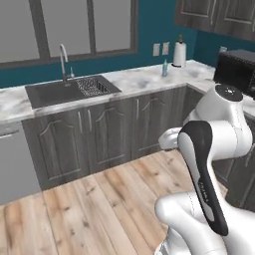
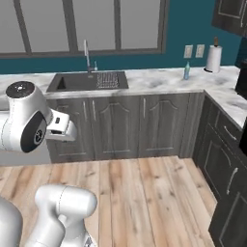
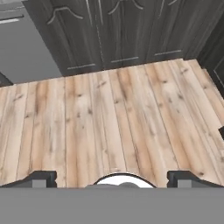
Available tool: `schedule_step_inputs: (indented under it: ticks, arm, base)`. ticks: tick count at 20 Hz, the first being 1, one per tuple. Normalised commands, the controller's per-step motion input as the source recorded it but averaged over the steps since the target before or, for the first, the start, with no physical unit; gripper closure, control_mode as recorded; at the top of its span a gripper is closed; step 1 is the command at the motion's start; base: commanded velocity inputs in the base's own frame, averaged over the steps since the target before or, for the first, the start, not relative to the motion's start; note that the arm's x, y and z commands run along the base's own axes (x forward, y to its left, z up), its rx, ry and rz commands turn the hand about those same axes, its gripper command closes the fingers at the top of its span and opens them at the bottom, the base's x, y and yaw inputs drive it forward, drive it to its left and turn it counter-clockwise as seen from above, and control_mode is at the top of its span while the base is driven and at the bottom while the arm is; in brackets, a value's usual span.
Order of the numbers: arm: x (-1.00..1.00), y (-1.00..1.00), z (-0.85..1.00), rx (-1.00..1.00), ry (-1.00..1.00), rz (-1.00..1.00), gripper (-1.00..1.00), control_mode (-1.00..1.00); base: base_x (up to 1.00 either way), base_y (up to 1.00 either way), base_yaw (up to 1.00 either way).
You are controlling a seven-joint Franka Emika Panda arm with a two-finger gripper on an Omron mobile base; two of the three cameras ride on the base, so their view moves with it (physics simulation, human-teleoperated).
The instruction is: Place the drinks on the dining counter in a tight cluster.
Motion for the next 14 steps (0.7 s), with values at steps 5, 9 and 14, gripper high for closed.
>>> schedule_step_inputs:
  ticks: [5, 9, 14]
  arm:
    - [0.0, 0.0, 0.0, 0.0, 0.0, 0.0, -1.0, 1.0]
    - [0.0, 0.0, 0.0, 0.0, 0.0, 0.0, -1.0, 1.0]
    - [0.0, 0.0, 0.0, 0.0, 0.0, 0.0, -1.0, 1.0]
  base:
    - [1.0, 0.0, -0.09]
    - [1.0, -0.09, 0.0]
    - [1.0, -0.48, 0.07]
